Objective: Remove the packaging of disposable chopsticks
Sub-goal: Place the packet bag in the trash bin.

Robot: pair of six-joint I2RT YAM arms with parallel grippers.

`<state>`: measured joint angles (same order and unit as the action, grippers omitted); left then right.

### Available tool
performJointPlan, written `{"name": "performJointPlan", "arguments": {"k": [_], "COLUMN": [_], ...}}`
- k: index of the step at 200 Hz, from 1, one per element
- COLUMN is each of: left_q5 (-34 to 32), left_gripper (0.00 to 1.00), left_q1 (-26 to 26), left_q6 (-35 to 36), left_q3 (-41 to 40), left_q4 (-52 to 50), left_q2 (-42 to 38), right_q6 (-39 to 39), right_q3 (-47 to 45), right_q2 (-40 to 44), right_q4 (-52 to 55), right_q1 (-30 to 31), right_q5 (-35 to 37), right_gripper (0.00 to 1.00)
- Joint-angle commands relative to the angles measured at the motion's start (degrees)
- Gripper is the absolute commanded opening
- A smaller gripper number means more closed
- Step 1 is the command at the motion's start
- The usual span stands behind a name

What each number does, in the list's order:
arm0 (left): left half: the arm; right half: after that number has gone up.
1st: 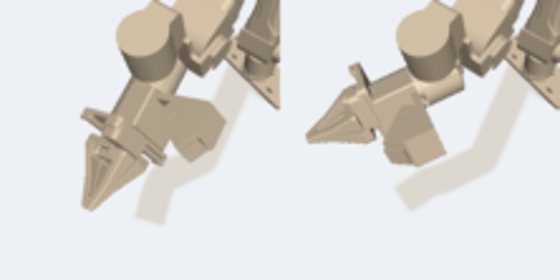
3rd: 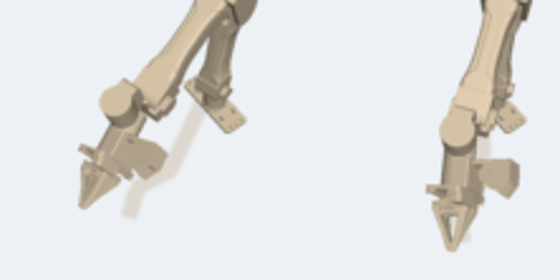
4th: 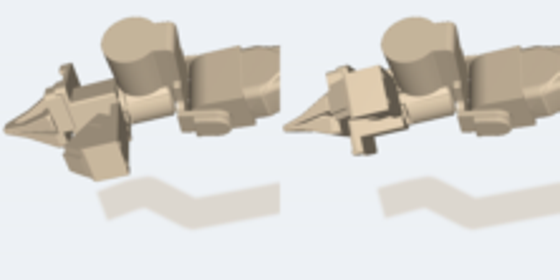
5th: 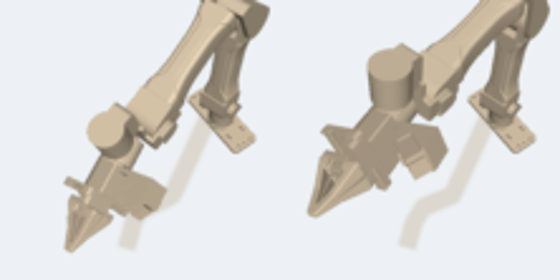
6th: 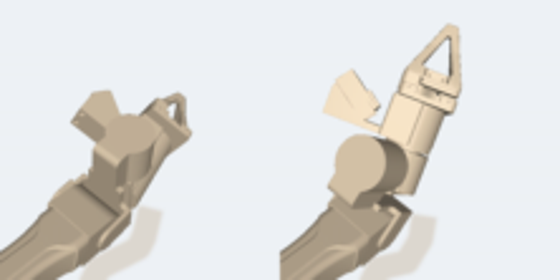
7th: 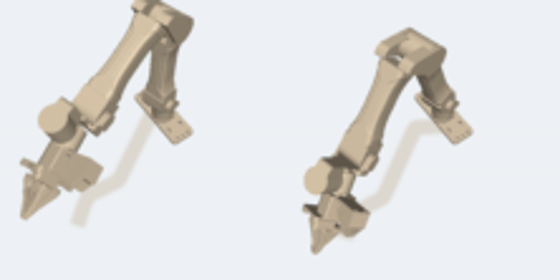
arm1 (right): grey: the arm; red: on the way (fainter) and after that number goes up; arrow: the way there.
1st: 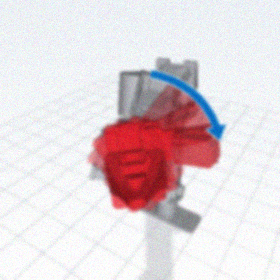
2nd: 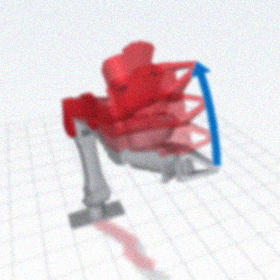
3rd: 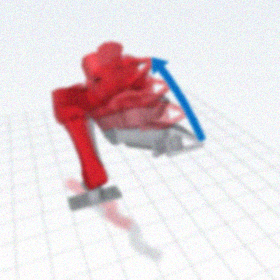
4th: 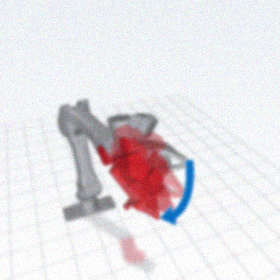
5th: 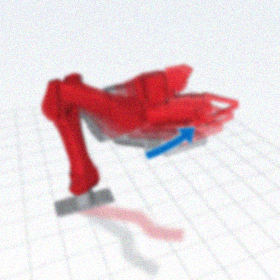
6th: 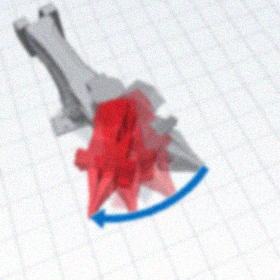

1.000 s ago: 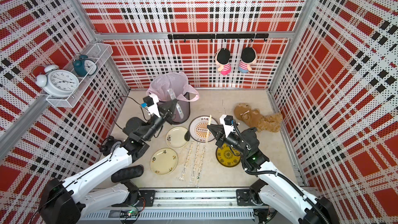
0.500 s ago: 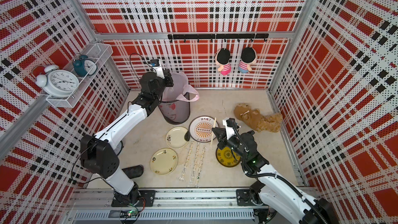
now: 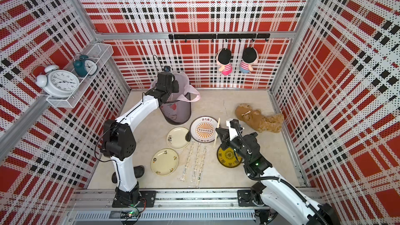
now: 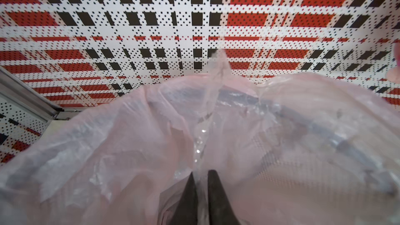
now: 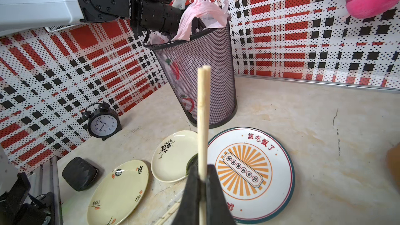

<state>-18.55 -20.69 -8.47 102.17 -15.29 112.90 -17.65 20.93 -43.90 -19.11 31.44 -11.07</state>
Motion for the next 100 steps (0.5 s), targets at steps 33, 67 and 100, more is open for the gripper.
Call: {"name": "performJointPlan", "arguments": {"k": [33, 67, 100], "left_q5": [-2.49, -1.52, -1.41], "left_gripper": [0.75, 0.76, 0.81], "left_q1": [-0.85, -0.49, -0.49], "left_q6": [-0.16, -0.88, -1.81], "left_q3": [1.4, -0.57, -3.61], "left_q4": [-3.69, -3.41, -2.4], "left_q2": [-5.1, -8.23, -11.95], "right_q6": [0.6, 0.52, 0.53], "right_q3": [-0.85, -0.83, -0.64], "right_q2": [1.36, 1.34, 0.93], "right_q4": [0.9, 0.99, 1.1], "right_q1": [-0.41, -0.39, -0.41], "right_q5": [1.22, 1.23, 1.31], "right_gripper": [0.0, 0.0, 0.0]}}
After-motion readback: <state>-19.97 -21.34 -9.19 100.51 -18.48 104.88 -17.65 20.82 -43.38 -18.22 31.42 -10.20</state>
